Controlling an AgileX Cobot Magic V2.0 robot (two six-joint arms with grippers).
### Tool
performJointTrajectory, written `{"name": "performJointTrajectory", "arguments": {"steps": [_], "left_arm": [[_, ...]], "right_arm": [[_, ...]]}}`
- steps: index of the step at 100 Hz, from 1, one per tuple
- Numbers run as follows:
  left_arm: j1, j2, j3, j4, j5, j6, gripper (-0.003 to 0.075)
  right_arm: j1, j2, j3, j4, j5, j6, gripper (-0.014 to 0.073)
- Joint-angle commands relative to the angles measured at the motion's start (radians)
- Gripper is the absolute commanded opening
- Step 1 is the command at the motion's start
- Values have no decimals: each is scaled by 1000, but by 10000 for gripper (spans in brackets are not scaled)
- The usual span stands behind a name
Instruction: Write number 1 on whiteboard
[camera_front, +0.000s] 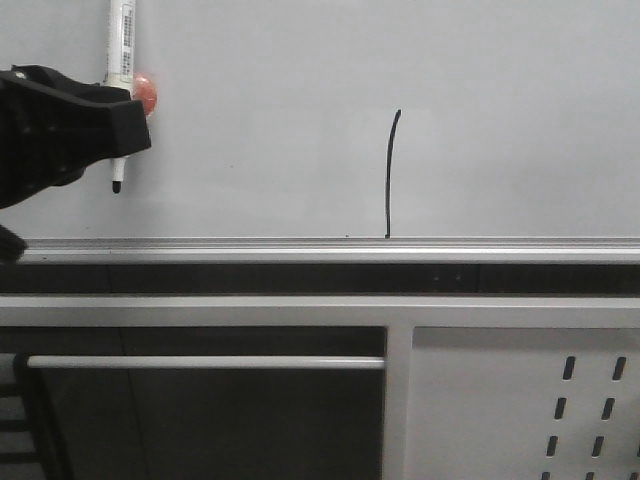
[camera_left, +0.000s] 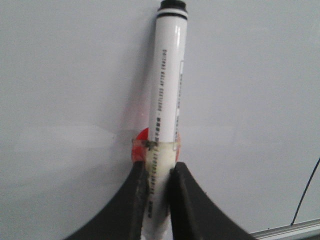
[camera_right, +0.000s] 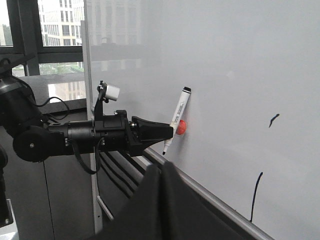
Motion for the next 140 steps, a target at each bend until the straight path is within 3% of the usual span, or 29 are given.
{"name": "performJointTrajectory", "arguments": {"steps": [1,140], "left_arm": [[10,-16,-29,14,-226,-12,-18],[40,47,-47,26,-225,-63,-18]], "right_arm": [[-5,10,-21,7,-71,-3,-71],[-5,10,-21,7,5,-3,-71]]}}
